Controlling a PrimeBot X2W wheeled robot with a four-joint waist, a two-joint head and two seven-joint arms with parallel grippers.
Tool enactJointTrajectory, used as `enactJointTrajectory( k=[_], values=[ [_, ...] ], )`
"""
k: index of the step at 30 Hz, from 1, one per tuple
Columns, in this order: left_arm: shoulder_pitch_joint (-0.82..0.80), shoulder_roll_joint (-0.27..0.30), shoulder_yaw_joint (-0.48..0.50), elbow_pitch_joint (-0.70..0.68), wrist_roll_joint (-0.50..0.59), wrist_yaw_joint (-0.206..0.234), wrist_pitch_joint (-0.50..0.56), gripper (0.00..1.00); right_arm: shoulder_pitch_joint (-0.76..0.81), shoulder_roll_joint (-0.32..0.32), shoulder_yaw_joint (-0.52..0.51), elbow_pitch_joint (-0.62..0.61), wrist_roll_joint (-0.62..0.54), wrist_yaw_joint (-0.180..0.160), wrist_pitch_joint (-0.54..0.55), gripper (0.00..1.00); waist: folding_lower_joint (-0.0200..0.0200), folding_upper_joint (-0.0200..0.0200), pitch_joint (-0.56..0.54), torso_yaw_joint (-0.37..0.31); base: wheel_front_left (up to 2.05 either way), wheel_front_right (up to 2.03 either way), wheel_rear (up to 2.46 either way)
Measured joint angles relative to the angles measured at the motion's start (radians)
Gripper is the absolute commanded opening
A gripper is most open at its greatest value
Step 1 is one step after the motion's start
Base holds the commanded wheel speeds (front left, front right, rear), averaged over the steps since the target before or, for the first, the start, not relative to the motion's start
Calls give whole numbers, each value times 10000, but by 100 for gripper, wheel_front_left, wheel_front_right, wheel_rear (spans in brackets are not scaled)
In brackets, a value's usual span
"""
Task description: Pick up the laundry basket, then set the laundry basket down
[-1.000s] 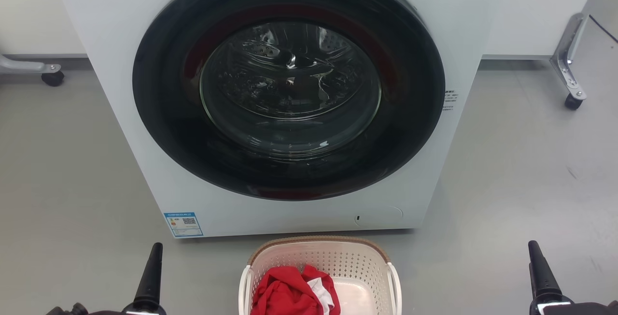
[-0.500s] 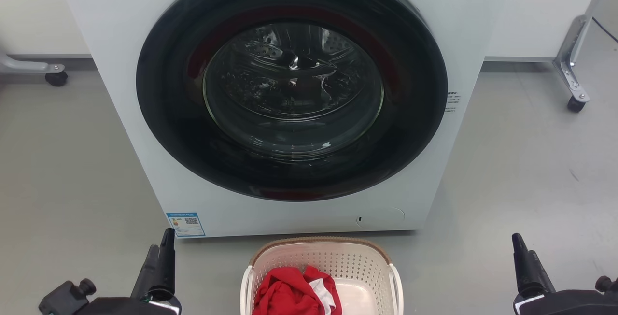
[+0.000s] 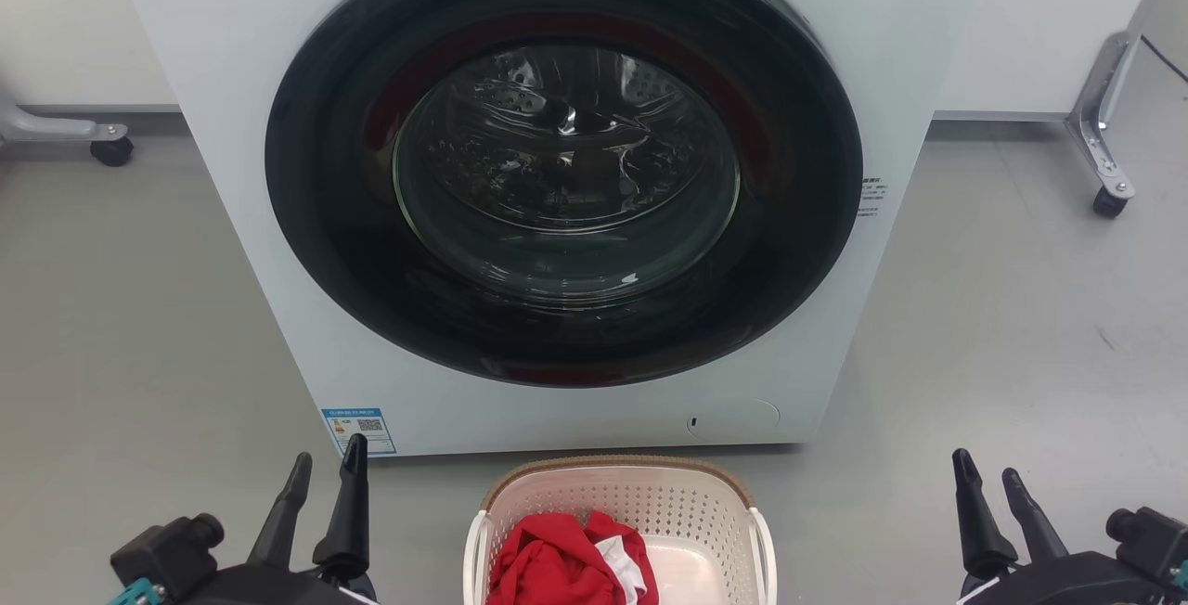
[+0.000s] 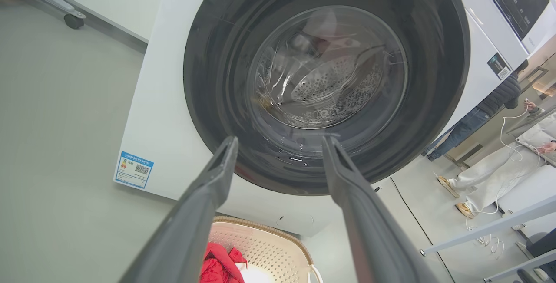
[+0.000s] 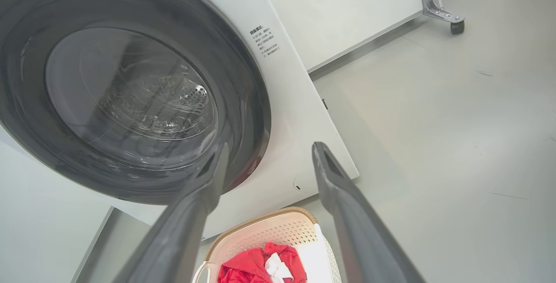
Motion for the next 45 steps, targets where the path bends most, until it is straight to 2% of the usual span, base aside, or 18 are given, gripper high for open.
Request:
enactJointTrajectory(
  k=[17, 38, 45],
  values=[
    [8, 284, -838, -100, 2387, 466, -617, 100, -134, -353, 832, 150, -2424, -453, -644, 100, 0, 0, 16, 11, 0, 0, 0],
    [40, 341, -1461, 389, 4541, 1110, -1099, 100, -143, -721, 1536, 387, -4920, -915, -1386, 100, 0, 0, -70, 1, 0, 0, 0],
    [59, 301, -1365, 589, 4617, 1198, -1070, 100, -143, -734, 1463, 447, -4920, -953, -1386, 100, 0, 0, -110, -1, 0, 0, 0]
  ],
)
